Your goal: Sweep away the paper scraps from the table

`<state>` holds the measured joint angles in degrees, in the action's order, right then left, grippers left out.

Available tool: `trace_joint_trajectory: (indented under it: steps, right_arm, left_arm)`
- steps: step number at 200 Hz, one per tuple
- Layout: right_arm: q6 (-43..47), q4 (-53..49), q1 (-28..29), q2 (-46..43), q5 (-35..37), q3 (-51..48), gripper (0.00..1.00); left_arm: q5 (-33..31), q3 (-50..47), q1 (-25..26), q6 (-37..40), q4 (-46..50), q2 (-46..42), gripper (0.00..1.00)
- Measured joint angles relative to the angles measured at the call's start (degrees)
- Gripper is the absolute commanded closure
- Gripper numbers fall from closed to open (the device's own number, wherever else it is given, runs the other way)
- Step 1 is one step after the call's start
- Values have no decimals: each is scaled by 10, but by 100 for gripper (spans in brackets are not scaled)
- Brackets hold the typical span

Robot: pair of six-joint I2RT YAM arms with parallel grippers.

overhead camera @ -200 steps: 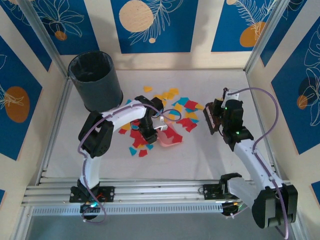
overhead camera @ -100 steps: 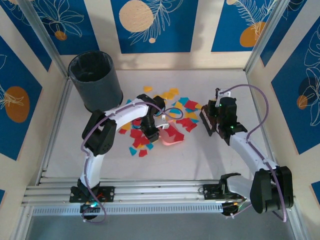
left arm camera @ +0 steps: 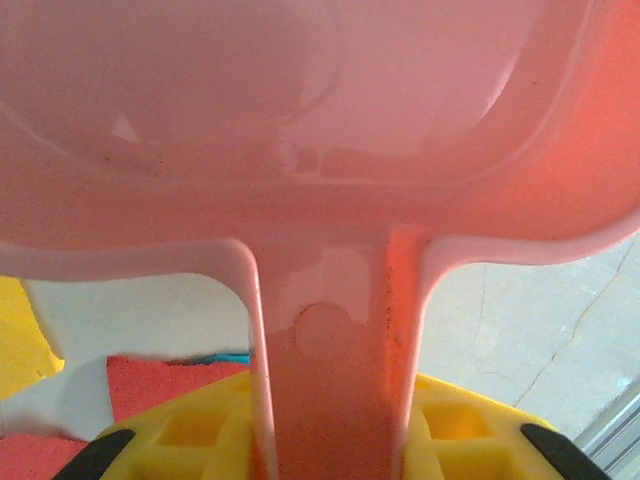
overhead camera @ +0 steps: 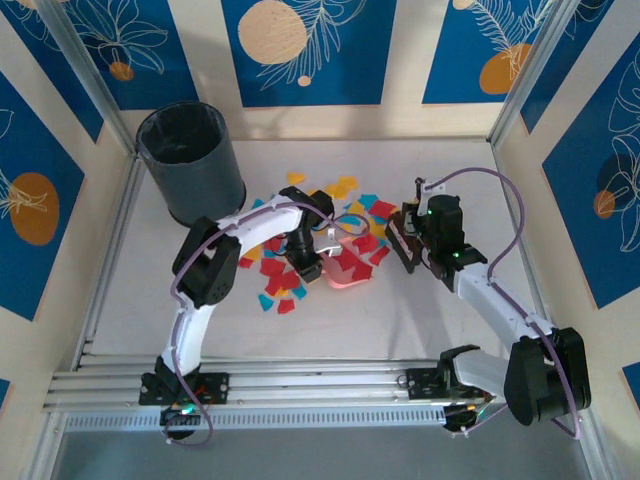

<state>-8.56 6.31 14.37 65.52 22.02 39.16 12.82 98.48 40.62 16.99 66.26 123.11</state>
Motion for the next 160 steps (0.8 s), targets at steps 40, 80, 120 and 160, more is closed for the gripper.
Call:
trace_joint_trajectory:
  steps: [40, 80, 120, 160]
  right_arm:
    - [-1, -12, 20, -6, -5, 0, 100]
    - [-2, -31, 38, -18, -10, 0, 100]
    - [-8, -51, 52, -30, -29, 1, 100]
    - [-23, -60, 55, -35, -54, 1, 100]
  left_arm:
    - [5, 8, 0, 0, 0, 1, 100]
    - [7, 8, 0, 0, 0, 1, 100]
    - [7, 13, 3, 0, 0, 4, 100]
    - [16, 15, 7, 0, 0, 6, 100]
